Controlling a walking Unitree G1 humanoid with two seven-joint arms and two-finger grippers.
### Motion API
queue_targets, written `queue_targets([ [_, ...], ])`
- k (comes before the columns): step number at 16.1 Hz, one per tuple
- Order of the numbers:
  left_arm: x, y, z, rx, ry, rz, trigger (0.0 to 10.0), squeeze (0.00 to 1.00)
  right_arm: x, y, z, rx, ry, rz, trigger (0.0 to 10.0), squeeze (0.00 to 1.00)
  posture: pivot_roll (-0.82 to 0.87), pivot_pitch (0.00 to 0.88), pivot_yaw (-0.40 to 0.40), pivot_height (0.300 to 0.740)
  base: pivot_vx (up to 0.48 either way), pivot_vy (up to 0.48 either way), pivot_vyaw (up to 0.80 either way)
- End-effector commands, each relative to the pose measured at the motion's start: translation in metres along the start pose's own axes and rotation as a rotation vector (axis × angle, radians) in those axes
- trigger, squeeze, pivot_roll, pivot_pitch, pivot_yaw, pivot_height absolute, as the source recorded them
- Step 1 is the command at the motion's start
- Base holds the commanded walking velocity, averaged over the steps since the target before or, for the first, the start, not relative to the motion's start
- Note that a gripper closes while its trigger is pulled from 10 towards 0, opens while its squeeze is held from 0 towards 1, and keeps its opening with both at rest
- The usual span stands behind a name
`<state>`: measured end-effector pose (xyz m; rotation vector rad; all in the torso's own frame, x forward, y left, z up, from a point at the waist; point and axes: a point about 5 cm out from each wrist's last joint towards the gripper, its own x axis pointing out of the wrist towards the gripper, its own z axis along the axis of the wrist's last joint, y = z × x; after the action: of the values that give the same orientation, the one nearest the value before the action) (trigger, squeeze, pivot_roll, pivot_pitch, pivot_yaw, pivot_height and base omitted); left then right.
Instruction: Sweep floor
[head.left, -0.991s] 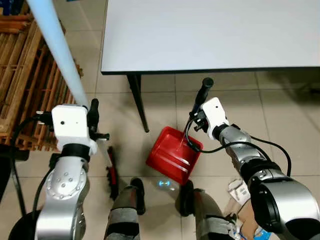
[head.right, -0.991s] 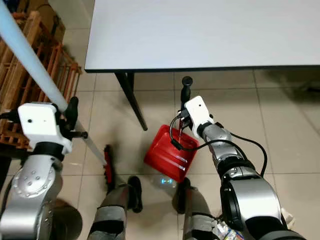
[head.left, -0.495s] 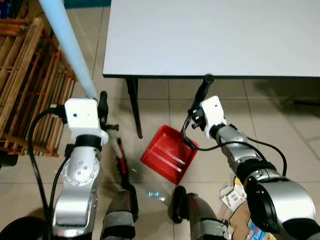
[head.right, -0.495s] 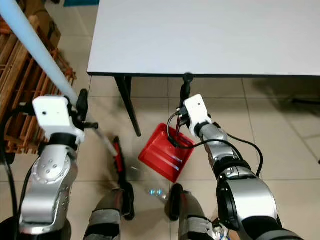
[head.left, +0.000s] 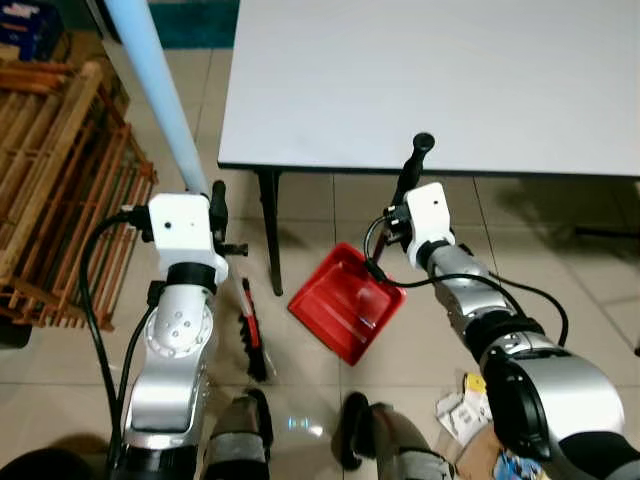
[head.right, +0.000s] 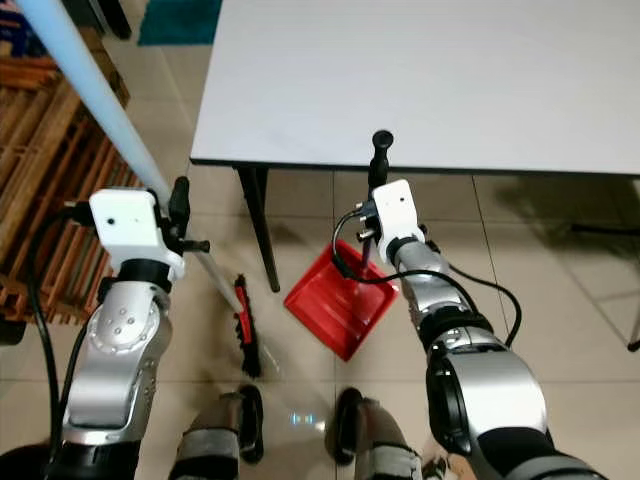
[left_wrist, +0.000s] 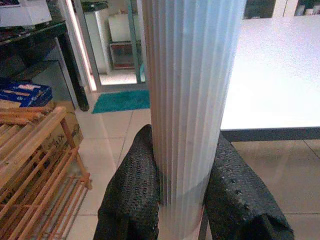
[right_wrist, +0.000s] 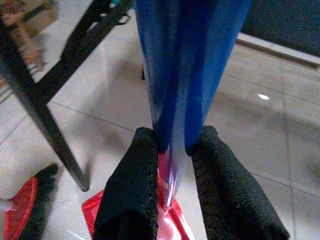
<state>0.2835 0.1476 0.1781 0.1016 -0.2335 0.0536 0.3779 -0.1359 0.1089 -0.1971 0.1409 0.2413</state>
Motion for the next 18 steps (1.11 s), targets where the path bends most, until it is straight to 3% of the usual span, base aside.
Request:
queue_targets([
  [1,0.003,-0.001,0.012,-0.002,-0.075,0.009,10.0,0.00,-0.002,-0.006,-0.003,0.035,0.010,-0.059,10.0,0.00,0.15,0.147,-0.045,0.740,0.000,0.000,0.00],
  [6,0.005,0.001,0.000,-0.008,-0.043,0.009,10.0,0.00,-0.006,-0.008,-0.015,0.046,0.042,-0.144,10.0,0.00,0.12,0.129,-0.030,0.740,0.000,0.000,0.00],
  [7,0.003,0.002,-0.013,-0.029,0.004,0.018,10.0,0.00,-0.010,-0.008,-0.023,0.061,0.066,-0.167,10.0,0.00,0.11,0.125,-0.026,0.740,0.000,0.000,0.00],
  [13,-0.006,0.013,-0.045,-0.022,0.087,0.049,10.0,0.00,-0.021,-0.009,-0.044,0.148,0.092,-0.233,10.0,0.00,0.09,0.111,-0.017,0.740,0.000,0.000,0.00],
  [18,-0.004,0.019,-0.045,-0.024,0.068,0.068,10.0,0.00,-0.026,-0.019,-0.051,0.169,0.114,-0.342,10.0,0.00,0.09,0.114,-0.012,0.740,0.000,0.000,0.00],
])
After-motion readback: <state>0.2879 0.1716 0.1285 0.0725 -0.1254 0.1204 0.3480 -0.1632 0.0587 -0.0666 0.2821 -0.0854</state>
